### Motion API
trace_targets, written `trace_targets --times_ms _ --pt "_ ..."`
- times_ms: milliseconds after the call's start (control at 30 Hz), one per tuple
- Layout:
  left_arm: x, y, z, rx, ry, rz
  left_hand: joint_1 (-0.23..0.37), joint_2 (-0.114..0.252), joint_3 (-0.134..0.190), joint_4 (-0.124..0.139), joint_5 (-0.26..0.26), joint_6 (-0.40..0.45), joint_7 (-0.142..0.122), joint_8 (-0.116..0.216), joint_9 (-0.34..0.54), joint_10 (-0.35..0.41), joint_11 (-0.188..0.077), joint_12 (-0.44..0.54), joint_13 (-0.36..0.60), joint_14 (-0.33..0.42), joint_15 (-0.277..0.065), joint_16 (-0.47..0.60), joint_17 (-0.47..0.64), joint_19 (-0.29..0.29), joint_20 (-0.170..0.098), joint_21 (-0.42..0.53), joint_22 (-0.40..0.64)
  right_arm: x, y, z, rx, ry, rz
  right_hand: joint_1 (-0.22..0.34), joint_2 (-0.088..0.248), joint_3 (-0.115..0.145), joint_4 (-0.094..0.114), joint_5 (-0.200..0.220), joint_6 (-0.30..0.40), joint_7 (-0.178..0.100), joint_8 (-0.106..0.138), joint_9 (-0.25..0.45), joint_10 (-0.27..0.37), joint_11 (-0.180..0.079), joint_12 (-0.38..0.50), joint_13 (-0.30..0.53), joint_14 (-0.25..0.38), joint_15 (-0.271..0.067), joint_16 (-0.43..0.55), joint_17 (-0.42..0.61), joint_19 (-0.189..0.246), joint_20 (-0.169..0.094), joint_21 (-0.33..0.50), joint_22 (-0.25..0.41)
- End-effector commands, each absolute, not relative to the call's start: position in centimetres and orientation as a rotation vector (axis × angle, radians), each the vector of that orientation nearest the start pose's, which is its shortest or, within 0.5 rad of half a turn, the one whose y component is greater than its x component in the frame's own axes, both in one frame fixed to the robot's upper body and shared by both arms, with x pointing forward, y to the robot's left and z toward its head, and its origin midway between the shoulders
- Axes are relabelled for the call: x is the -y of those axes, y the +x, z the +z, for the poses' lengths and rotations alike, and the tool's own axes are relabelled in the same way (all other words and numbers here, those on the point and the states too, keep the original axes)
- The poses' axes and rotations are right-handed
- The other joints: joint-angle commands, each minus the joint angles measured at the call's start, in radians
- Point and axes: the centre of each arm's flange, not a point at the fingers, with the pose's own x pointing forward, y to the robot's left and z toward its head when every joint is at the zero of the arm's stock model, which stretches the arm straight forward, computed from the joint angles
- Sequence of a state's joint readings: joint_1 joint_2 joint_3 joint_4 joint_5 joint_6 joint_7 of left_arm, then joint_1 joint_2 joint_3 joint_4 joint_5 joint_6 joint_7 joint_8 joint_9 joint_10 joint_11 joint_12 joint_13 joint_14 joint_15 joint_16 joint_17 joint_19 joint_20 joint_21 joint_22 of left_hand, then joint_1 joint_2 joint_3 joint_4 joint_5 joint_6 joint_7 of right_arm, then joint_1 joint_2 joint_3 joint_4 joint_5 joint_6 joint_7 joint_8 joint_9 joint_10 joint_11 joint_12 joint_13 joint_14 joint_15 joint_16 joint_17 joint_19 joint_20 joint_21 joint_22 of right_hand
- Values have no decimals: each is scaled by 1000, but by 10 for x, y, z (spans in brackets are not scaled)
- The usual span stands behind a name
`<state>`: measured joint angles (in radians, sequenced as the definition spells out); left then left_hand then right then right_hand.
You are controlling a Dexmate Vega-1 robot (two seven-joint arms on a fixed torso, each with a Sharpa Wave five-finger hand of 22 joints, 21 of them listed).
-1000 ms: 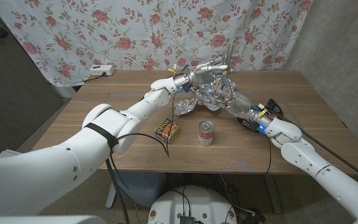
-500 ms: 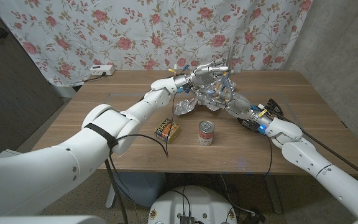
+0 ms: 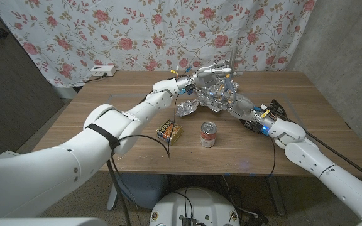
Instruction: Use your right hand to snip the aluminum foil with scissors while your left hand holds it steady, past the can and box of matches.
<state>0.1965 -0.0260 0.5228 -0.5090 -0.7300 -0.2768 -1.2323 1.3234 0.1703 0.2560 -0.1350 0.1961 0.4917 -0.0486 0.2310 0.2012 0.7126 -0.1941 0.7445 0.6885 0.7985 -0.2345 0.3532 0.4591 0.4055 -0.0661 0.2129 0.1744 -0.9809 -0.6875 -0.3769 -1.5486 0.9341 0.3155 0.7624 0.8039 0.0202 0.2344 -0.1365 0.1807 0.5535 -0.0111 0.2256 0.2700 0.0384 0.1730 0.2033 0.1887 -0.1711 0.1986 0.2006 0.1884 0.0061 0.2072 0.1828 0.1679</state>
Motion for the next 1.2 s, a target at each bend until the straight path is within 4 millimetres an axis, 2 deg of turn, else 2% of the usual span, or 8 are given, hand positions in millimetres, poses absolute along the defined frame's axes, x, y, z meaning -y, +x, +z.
trace_targets --times_ms 33,333,567,800,900,967,1033,1200 --pt "-16 642 96 608 56 -1457 10 0 -2 1 7 9 -3 6 2 9 -5 7 3 6 -8 -1 0 9 -2 1 6 233 553 -36 667 -49 1045 7 14 5 -1 -1 0 -10 0 4 9 -10 1 1 -3 -9 1 3 -7 5 -2 1" --pt "-17 644 96 604 53 -1448 11 1 -3 1 7 15 -9 6 3 8 -4 5 2 6 -8 -3 -1 9 -1 1 6 231 556 -34 656 -66 1064 18 29 11 -6 0 -11 -32 4 21 171 -60 47 8 47 -39 19 3 -10 3 2 1" --pt "-19 647 96 591 51 -1435 11 1 -3 1 8 18 -12 6 3 8 -5 4 2 6 -8 -3 -1 9 -2 1 6 232 557 -35 658 -54 1056 23 38 14 -7 -1 -22 -69 8 39 250 -133 62 19 121 -73 40 3 26 -8 14 2" --pt "-19 648 96 585 51 -1431 11 1 -4 1 7 20 -11 5 3 10 -5 4 2 7 -8 -3 -1 10 -2 1 6 233 559 -37 661 -24 1053 21 48 9 -4 -2 -44 -78 12 62 284 -192 78 67 207 -151 67 16 223 -36 65 8" --pt "-19 648 96 584 49 -1430 12 1 -5 1 7 20 -10 5 3 10 -5 4 2 7 -8 -3 -1 9 -2 1 6 233 559 -38 666 -1 1057 20 61 6 -3 -3 -47 -78 18 71 318 -205 100 102 283 -209 112 41 321 -81 90 15" --pt "-19 648 96 584 50 -1430 12 0 -5 1 7 22 -8 5 3 11 -5 5 3 7 -8 -3 -1 9 -2 1 6 232 560 -38 666 17 1061 20 79 3 -1 -4 -37 -73 30 80 343 -213 122 143 393 -290 183 83 413 -120 122 25" --pt "-20 648 96 585 51 -1431 12 0 -6 1 7 22 -8 5 3 11 -5 5 3 8 -8 -3 0 9 -2 1 6 232 560 -39 669 17 1056 28 90 -2 -5 -4 -38 -68 36 87 360 -219 141 177 482 -328 252 131 478 -155 155 38" --pt "-20 648 96 587 50 -1433 12 1 -6 1 7 23 -11 4 3 11 -5 4 2 9 -8 -3 0 9 -1 1 6 230 561 -39 668 20 1070 47 94 -15 -12 -5 -6 -65 59 104 393 -229 178 230 595 -383 372 234 547 -183 216 72"
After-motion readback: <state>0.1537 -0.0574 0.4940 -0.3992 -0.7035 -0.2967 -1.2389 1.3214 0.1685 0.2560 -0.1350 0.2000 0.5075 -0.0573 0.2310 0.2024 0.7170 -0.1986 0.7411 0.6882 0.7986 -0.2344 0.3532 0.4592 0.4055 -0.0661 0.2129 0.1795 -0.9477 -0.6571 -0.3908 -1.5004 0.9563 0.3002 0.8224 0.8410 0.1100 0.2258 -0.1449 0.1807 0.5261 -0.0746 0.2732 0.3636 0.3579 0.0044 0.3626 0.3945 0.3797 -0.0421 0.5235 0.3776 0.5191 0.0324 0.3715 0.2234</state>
